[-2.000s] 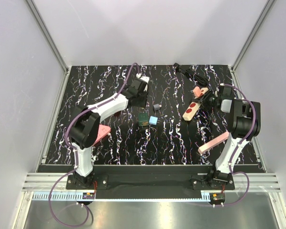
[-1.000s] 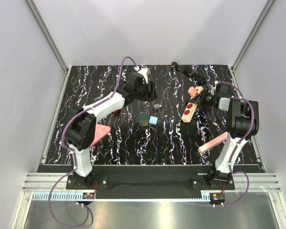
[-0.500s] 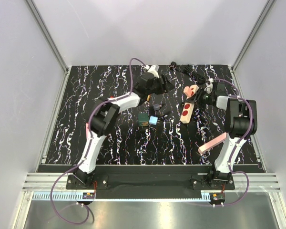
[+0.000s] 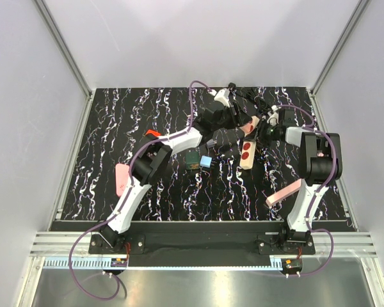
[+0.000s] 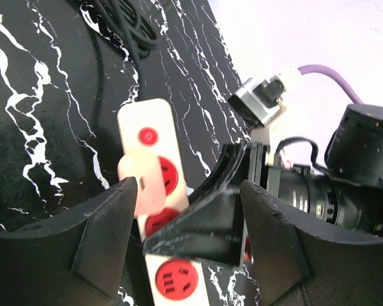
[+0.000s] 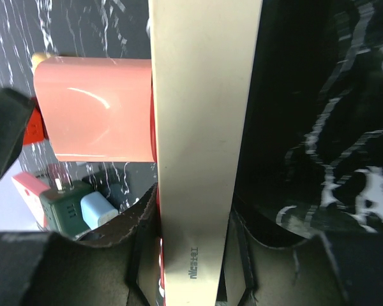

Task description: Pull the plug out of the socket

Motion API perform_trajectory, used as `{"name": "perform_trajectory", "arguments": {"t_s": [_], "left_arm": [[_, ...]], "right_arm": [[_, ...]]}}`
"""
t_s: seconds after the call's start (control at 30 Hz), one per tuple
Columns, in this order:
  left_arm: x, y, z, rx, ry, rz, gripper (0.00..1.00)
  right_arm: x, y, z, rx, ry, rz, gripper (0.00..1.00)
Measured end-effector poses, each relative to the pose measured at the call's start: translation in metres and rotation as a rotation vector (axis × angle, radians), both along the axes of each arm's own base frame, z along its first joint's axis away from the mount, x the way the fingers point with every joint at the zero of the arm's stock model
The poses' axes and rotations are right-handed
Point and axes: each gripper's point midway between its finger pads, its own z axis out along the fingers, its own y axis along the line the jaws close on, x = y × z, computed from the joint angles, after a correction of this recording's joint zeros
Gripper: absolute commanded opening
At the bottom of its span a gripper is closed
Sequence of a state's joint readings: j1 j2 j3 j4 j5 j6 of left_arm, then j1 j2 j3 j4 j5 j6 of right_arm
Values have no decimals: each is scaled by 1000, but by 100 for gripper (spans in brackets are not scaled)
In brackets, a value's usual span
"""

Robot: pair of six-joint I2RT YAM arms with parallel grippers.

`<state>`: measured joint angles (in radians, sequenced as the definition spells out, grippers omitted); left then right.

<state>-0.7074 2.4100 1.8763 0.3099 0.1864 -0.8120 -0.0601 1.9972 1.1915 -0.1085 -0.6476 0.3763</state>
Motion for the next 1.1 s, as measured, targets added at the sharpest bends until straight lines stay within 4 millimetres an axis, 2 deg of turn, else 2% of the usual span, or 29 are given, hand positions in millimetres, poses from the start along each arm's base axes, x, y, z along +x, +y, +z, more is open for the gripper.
{"name": "perform_trajectory", "arguments": {"t_s": [0.13, 0.27, 0.57, 0.87, 1.1], "left_arm": [[3, 4, -2, -1, 11, 10, 67], [5, 7, -5, 5, 15, 20, 68], [0, 14, -29, 43, 65, 28, 67], [0, 12, -28, 5, 89, 32, 59], [-1, 12, -50, 22, 130, 30, 60]], "right_arm": [[-5, 12, -1, -7, 1, 39, 0], [-5, 14, 0, -11, -2, 51, 0], [-5, 15, 0, -14, -6, 57, 0], [-5, 16, 1, -17, -10, 64, 0], [-5, 17, 2, -20, -16, 68, 0]]}}
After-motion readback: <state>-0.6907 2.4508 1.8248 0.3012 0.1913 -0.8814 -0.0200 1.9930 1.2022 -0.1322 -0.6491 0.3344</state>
